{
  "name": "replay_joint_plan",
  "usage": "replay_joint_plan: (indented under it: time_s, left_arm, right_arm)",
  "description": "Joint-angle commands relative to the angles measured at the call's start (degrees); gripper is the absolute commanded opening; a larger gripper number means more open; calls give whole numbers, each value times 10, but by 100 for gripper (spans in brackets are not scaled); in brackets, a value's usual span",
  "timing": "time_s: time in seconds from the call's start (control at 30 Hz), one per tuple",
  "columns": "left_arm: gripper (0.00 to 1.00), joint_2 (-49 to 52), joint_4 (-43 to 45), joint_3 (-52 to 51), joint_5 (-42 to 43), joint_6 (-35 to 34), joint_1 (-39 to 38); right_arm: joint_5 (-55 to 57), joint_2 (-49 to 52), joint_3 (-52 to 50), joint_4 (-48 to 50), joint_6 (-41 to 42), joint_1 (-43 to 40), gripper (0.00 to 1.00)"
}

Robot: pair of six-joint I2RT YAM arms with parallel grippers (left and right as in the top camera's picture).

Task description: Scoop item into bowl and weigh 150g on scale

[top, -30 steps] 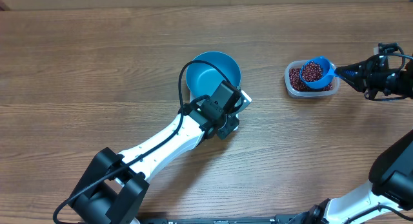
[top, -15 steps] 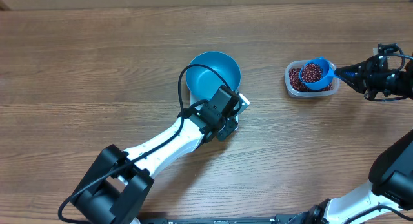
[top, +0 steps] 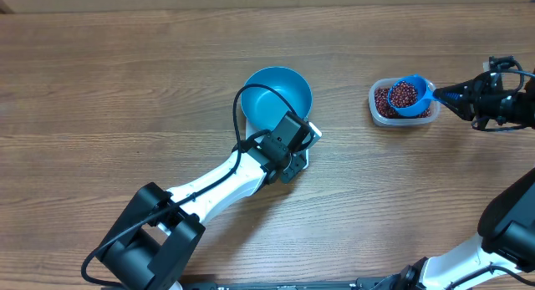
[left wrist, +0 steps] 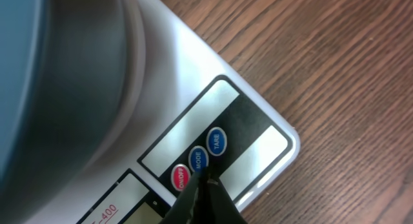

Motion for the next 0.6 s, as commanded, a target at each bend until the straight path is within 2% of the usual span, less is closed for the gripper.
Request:
replay_joint_plan:
  time_s: [0.0,0.57]
  left_arm:
    - [4,12,1,-4,-17,4,0]
    - [4,18,-5,-5,-39,-2,0]
  right_arm:
    - [-12,3,3,1,-7,-2,4]
    - [-12,3,3,-1,-7,-2,4]
